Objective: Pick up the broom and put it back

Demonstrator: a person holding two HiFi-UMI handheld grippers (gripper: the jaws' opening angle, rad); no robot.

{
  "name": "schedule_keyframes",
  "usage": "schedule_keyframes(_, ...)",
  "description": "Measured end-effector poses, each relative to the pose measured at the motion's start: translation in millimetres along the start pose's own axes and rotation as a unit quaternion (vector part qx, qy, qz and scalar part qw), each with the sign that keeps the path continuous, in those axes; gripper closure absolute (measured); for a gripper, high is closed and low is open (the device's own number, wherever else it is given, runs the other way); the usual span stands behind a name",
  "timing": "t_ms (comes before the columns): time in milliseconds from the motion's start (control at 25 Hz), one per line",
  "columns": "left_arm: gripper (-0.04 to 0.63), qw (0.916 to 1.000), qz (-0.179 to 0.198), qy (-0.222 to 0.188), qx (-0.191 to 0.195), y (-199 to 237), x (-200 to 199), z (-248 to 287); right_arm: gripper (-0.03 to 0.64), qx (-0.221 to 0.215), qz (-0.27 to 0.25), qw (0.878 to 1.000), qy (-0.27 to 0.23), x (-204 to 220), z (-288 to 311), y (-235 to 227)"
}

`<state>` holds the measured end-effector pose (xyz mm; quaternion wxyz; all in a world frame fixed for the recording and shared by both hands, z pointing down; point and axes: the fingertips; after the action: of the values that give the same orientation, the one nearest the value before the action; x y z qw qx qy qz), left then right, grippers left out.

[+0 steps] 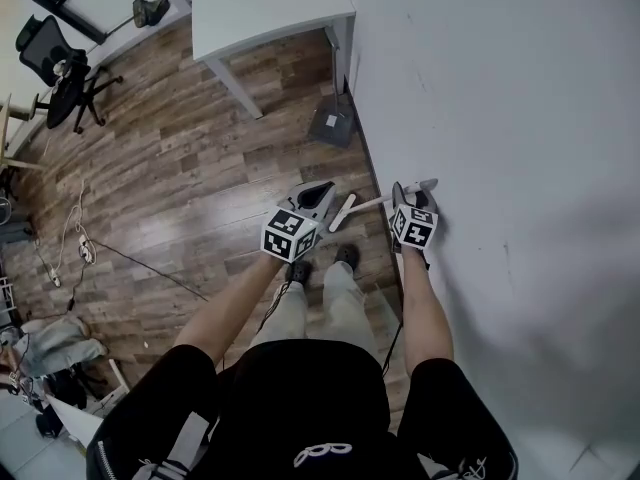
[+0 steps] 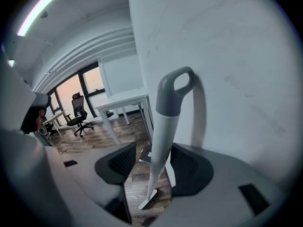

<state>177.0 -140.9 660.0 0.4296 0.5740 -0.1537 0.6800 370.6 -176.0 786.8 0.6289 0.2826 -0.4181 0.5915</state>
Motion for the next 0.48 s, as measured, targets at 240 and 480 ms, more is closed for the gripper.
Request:
schedule_keyframes(240, 0.578, 0.9999, 0.002, 0.0, -0.017, 10, 0, 0, 0.495, 0.001, -0.014, 1.0, -0.001, -3, 4, 2)
schedule_keyframes(480, 0.578, 0.9995, -0.004, -0.005, -0.03, 17, -2, -3, 0.499, -0.022, -0.017, 1.0, 0.002, -7, 3, 17)
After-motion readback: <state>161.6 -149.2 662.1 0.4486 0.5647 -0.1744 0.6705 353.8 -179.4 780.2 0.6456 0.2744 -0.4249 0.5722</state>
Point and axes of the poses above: the fingertips, and each gripper's own axes: z forward along the fingers, y to its left, x out of its underside, and after that the axes turned 10 degrees about -y, right-handed
